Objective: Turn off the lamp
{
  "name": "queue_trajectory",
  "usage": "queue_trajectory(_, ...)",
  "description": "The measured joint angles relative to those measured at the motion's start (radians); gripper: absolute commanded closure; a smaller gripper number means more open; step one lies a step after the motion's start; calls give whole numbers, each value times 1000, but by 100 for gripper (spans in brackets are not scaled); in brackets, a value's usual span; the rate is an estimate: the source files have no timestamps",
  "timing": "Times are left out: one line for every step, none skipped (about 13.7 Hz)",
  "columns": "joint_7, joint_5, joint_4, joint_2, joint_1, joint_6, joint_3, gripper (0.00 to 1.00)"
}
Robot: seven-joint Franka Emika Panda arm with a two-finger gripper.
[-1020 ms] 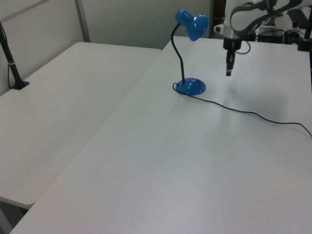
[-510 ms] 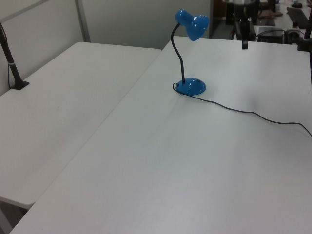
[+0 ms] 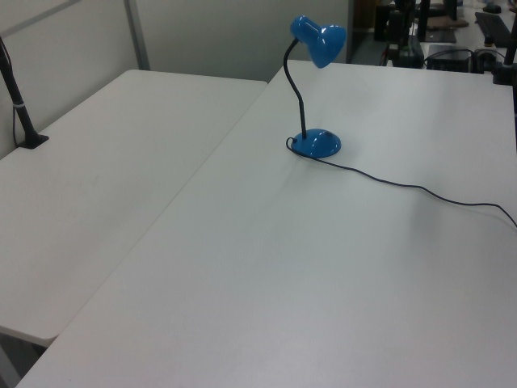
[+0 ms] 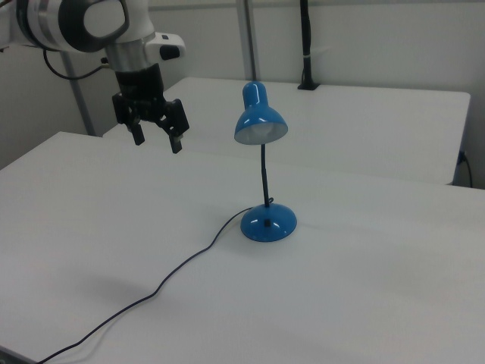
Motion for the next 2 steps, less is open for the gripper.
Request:
queue_trajectory(3,0,-4,6,0,35,-1,0)
queue_trajectory(3,0,-5,11,-1,49,-2,0)
